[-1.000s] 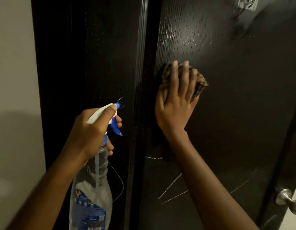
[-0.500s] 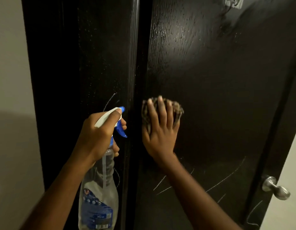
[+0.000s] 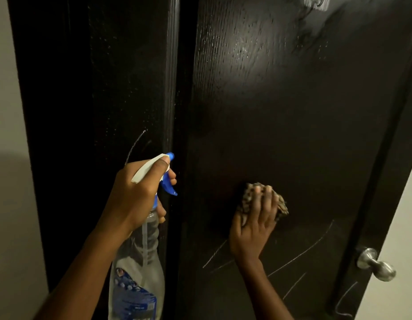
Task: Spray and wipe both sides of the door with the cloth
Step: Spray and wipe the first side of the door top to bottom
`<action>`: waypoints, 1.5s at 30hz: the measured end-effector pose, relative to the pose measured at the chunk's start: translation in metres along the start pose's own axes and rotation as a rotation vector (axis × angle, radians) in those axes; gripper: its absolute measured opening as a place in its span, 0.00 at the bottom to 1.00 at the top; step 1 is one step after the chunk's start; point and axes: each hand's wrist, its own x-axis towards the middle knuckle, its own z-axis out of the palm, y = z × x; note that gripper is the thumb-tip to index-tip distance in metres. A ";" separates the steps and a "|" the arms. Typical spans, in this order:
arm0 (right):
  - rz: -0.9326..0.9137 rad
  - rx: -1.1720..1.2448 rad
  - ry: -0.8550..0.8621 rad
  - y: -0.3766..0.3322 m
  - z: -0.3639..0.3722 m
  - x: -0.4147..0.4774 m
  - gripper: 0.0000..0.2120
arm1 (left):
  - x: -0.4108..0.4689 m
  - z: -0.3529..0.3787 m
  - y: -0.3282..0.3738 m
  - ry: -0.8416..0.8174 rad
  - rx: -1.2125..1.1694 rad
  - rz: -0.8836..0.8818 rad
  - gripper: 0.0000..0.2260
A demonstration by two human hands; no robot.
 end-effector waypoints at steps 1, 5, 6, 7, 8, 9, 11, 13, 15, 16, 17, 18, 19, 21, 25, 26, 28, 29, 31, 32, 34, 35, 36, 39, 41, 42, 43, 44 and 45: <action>0.182 0.047 0.038 -0.004 0.000 0.001 0.38 | 0.000 0.002 0.000 -0.004 -0.001 0.000 0.19; 0.182 0.087 -0.003 -0.049 0.003 0.016 0.38 | 0.000 0.006 0.005 0.002 -0.009 0.017 0.18; 0.022 0.063 -0.045 -0.057 0.003 0.022 0.37 | 0.001 0.005 0.008 0.008 -0.012 0.015 0.18; -0.156 0.026 -0.087 -0.064 0.003 0.031 0.36 | 0.001 0.003 0.010 0.014 -0.014 0.011 0.19; -0.317 -0.012 -0.120 -0.070 0.002 0.045 0.35 | 0.002 0.000 0.012 0.021 -0.016 0.006 0.19; -0.442 -0.040 -0.139 -0.078 0.001 0.063 0.34 | 0.004 -0.002 0.015 0.028 -0.021 0.002 0.19; -0.570 -0.069 -0.130 -0.098 -0.002 0.104 0.33 | 0.007 -0.009 0.021 0.042 -0.026 -0.002 0.19; -0.581 -0.081 -0.091 -0.122 -0.005 0.147 0.32 | 0.010 -0.016 0.026 0.054 -0.016 -0.002 0.19; -0.528 -0.059 -0.046 -0.144 -0.007 0.179 0.32 | 0.012 -0.022 0.029 0.065 0.004 0.000 0.19; -0.491 -0.036 -0.030 -0.153 -0.008 0.188 0.32 | 0.013 -0.025 0.030 0.072 0.016 0.001 0.19; -0.457 -0.018 -0.023 -0.159 -0.007 0.191 0.32 | 0.012 -0.028 0.031 0.079 0.025 0.002 0.19; -0.433 -0.010 -0.021 -0.162 -0.006 0.189 0.32 | 0.011 -0.032 0.031 0.083 0.029 0.002 0.19; -0.424 -0.012 -0.023 -0.161 -0.004 0.182 0.32 | 0.009 -0.036 0.030 0.085 0.029 -0.001 0.19; -0.450 -0.030 -0.035 -0.154 -0.001 0.157 0.32 | 0.004 -0.043 0.027 0.086 0.028 -0.012 0.19; -0.467 0.012 -0.106 -0.139 0.004 0.102 0.32 | -0.004 -0.057 0.018 0.061 0.028 -0.038 0.19; -0.433 0.053 -0.119 -0.140 0.004 0.095 0.31 | -0.005 -0.062 0.016 0.054 0.029 -0.039 0.19; -0.340 0.150 -0.128 -0.147 0.003 0.091 0.31 | -0.007 -0.071 0.012 0.045 0.037 -0.039 0.19; -0.291 0.197 -0.122 -0.152 0.003 0.092 0.31 | -0.007 -0.076 0.011 0.041 0.044 -0.039 0.19; -0.205 0.270 -0.104 -0.164 0.005 0.094 0.31 | -0.008 -0.085 0.008 0.035 0.060 -0.050 0.19; -0.171 0.297 -0.093 -0.171 0.006 0.095 0.31 | -0.009 -0.089 0.006 0.033 0.067 -0.059 0.20; -0.127 0.323 -0.067 -0.183 0.009 0.100 0.32 | -0.009 -0.100 0.002 0.034 0.082 -0.071 0.20; -0.121 0.318 -0.059 -0.190 0.010 0.104 0.32 | -0.010 -0.105 0.000 0.039 0.092 -0.071 0.21; -0.127 0.304 -0.055 -0.197 0.011 0.109 0.32 | -0.010 -0.112 -0.001 0.048 0.102 -0.068 0.21; -0.220 0.243 -0.037 -0.228 0.016 0.132 0.32 | -0.008 -0.130 -0.005 0.108 0.095 -0.045 0.20; -0.300 0.178 -0.003 -0.249 0.021 0.145 0.32 | -0.005 -0.141 -0.006 0.147 0.075 -0.012 0.20; -0.337 0.126 0.016 -0.256 0.023 0.146 0.31 | -0.003 -0.146 -0.005 0.156 0.065 0.003 0.20; -0.378 0.078 0.021 -0.260 0.025 0.142 0.31 | -0.001 -0.151 -0.003 0.156 0.057 0.015 0.20; -0.428 0.044 0.010 -0.260 0.028 0.133 0.31 | 0.001 -0.154 -0.001 0.148 0.051 0.023 0.20; -0.489 0.023 -0.014 -0.257 0.030 0.118 0.31 | 0.004 -0.157 0.000 0.139 0.045 0.027 0.20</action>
